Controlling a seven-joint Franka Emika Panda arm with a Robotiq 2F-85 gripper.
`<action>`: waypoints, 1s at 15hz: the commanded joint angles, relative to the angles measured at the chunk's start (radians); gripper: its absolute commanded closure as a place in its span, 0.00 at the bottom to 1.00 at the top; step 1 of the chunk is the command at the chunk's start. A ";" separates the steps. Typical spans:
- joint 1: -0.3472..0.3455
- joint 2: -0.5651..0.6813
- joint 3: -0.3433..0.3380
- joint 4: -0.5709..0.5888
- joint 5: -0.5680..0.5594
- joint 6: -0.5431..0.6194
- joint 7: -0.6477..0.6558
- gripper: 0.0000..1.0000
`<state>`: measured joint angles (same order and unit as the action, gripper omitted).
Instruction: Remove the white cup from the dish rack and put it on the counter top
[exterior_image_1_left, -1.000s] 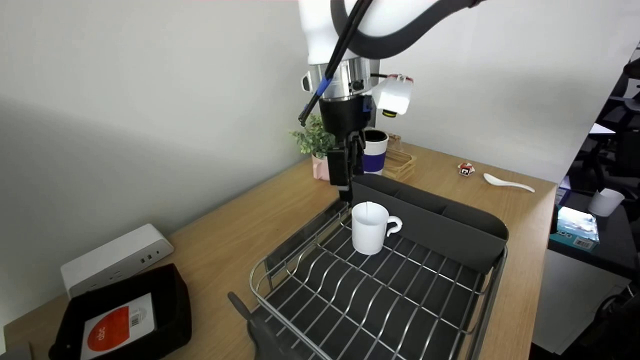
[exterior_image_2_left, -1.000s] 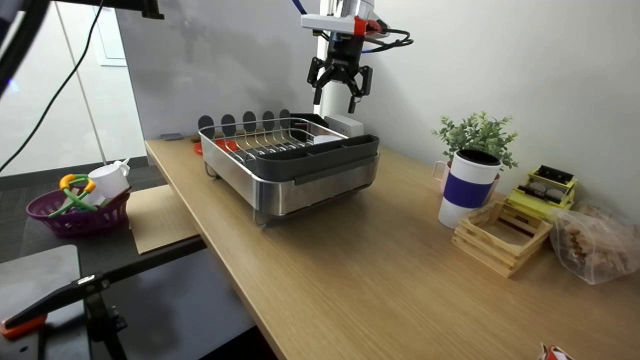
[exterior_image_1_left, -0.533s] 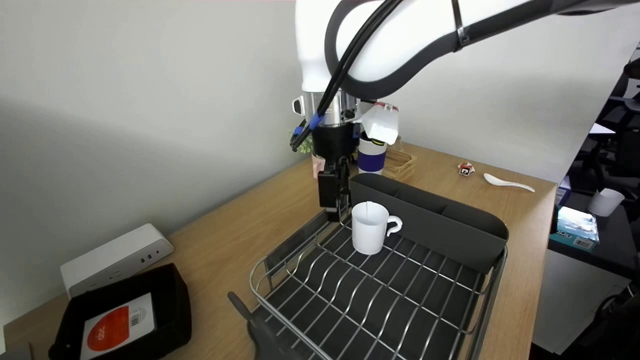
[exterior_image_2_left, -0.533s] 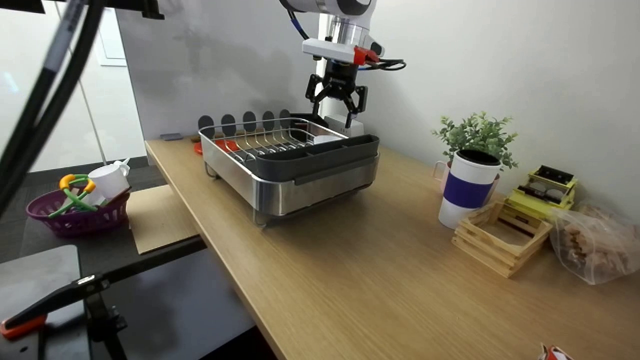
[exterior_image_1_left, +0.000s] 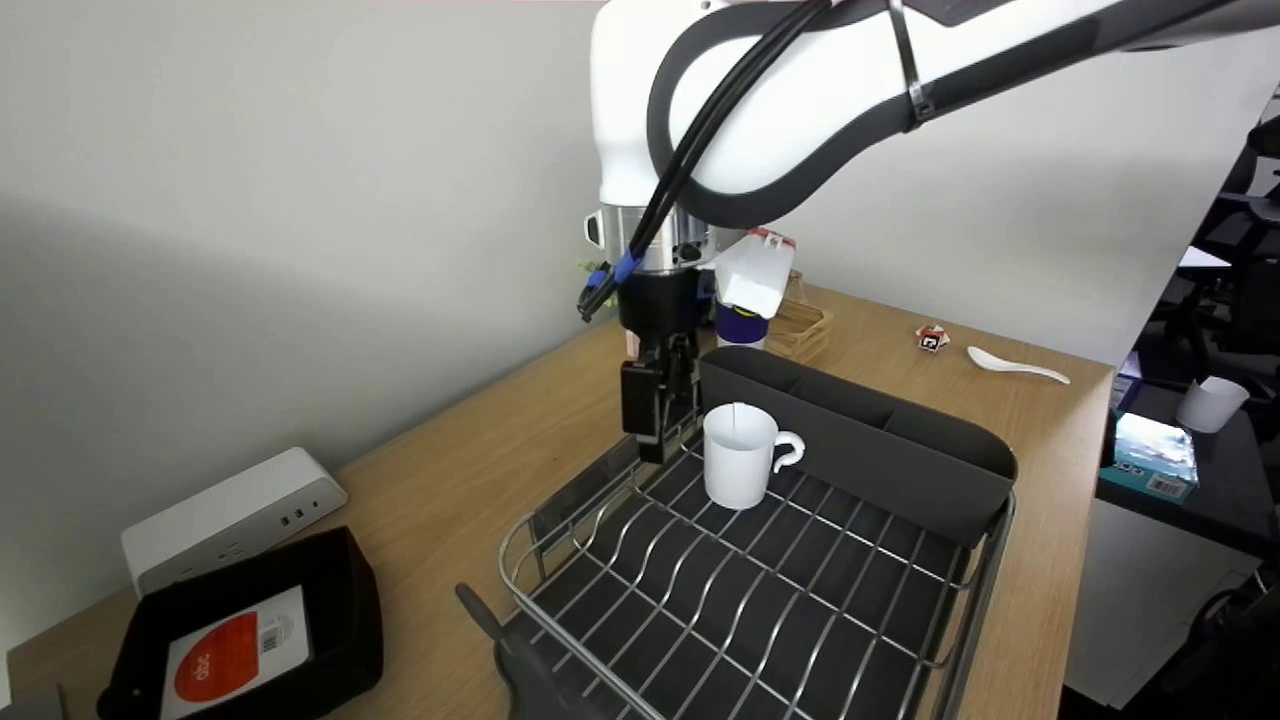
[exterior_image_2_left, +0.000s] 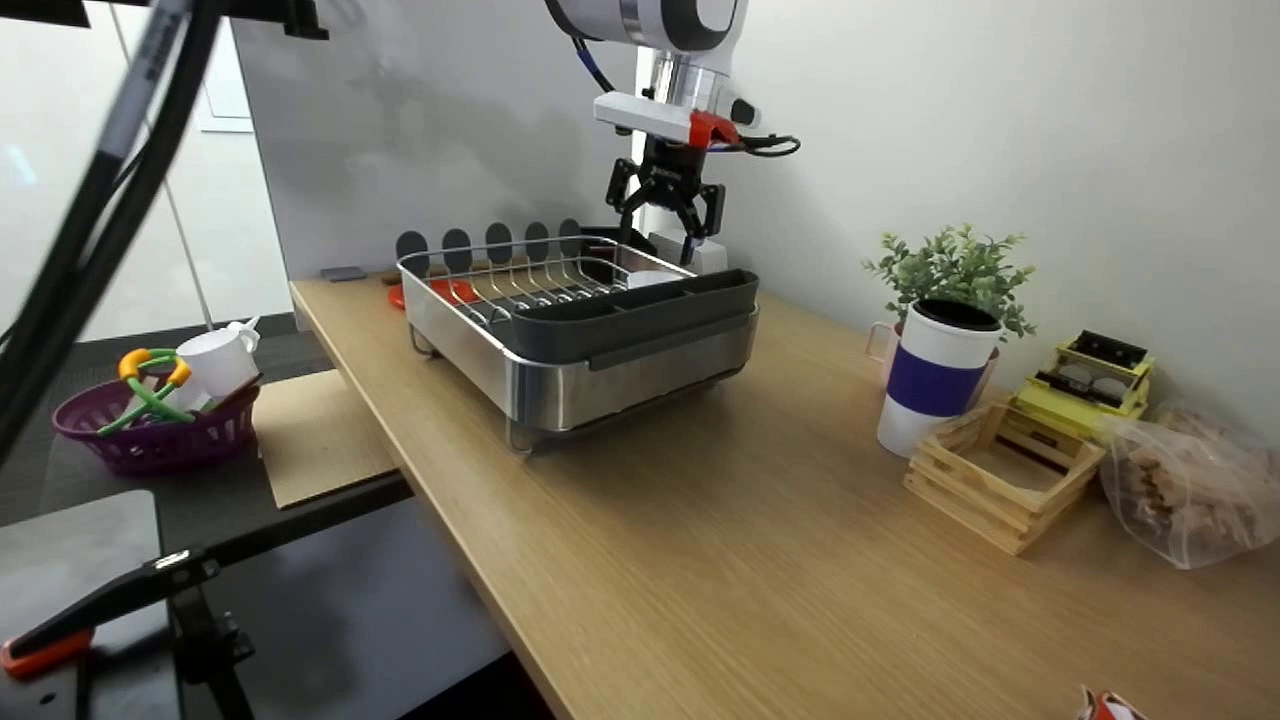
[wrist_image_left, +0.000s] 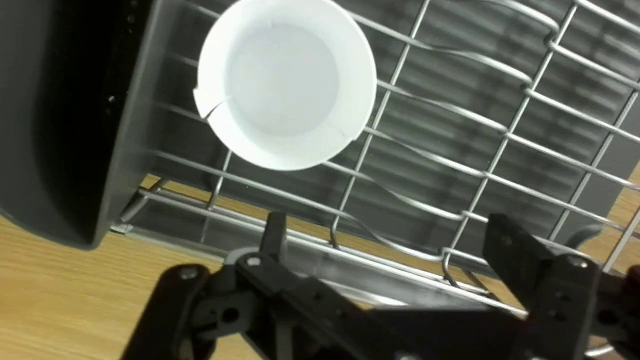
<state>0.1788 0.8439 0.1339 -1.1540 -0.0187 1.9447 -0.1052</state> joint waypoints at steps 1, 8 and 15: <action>0.005 -0.067 -0.006 -0.109 0.012 0.084 0.048 0.00; 0.010 -0.138 -0.012 -0.254 0.016 0.160 0.146 0.00; 0.018 -0.274 -0.021 -0.460 0.001 0.310 0.215 0.00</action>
<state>0.1852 0.6634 0.1317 -1.4806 -0.0187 2.1933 0.0831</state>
